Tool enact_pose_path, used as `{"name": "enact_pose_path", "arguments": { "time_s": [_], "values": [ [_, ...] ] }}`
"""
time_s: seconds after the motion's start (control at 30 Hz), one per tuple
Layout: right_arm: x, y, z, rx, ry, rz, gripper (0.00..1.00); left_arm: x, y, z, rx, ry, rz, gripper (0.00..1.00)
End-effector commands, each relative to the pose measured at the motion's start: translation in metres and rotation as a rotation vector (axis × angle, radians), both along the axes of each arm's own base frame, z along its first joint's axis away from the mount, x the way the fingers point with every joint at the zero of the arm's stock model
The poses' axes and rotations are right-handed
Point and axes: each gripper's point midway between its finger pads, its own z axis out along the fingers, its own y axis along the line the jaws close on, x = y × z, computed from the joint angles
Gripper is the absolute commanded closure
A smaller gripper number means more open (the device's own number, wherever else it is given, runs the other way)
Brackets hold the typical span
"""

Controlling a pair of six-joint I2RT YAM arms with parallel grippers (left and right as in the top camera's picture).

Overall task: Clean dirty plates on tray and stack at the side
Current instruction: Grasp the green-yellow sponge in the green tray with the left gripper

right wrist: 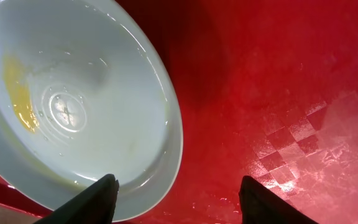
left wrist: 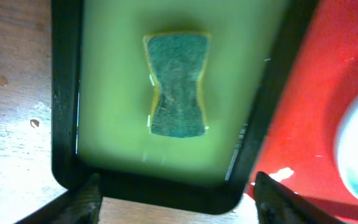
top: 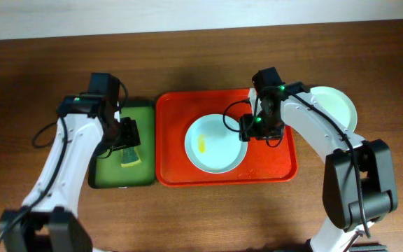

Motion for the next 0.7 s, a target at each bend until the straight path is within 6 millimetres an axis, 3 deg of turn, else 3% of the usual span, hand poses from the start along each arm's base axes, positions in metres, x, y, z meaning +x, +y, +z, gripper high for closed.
{"name": "enact_pose_path", "arguments": {
  "time_s": [0.0,0.1,0.17,0.27,0.37,0.47,0.53,0.67],
  "values": [
    [-0.003,0.004,0.001,0.005,-0.003,0.014,0.43,-0.002,0.007,-0.04,0.049,0.124,0.016,0.33],
    [-0.002,0.004,0.001,0.006,-0.007,0.014,0.44,0.007,0.001,-0.063,0.024,0.148,0.015,0.4],
    [-0.001,0.003,0.001,0.0,-0.012,0.013,0.43,0.014,0.0,-0.068,0.022,0.131,0.015,0.59],
    [0.0,0.003,0.001,0.002,-0.019,0.013,0.43,0.022,0.0,-0.074,0.018,0.092,0.023,0.55],
    [0.0,0.003,0.001,0.002,-0.019,0.014,0.43,0.022,0.0,-0.098,0.012,0.054,0.046,0.5],
    [0.0,0.003,0.001,0.002,-0.019,0.014,0.43,0.023,-0.001,-0.112,0.008,0.019,0.046,0.5],
    [0.0,0.003,0.001,0.002,-0.019,0.014,0.43,0.024,-0.001,-0.113,0.008,0.013,0.046,0.62],
    [0.0,0.003,0.001,0.002,-0.019,0.013,0.43,0.031,0.006,-0.104,0.002,0.004,0.068,0.59]
  ]
}}
